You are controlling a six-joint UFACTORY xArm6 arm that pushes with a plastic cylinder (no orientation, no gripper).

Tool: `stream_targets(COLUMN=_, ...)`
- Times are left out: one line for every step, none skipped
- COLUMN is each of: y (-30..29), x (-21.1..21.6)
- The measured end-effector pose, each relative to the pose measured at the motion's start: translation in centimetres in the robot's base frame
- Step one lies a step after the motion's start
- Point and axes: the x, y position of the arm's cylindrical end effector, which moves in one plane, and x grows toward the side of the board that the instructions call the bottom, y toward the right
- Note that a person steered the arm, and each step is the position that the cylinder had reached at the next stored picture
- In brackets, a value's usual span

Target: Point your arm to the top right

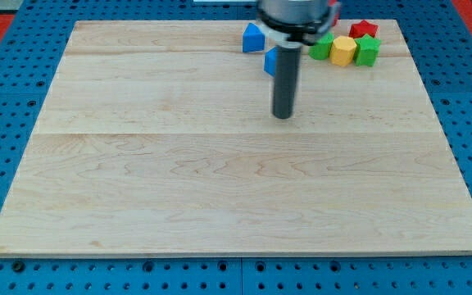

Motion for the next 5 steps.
stream_targets(y=6.6, x=-0.9)
stream_targets(y=12.6, x=-2.7)
stream_targets(y=17.1, x=-5.5)
stream_targets(y=19.1, x=-9.7)
stream_targets(y=20.2, x=-14.2)
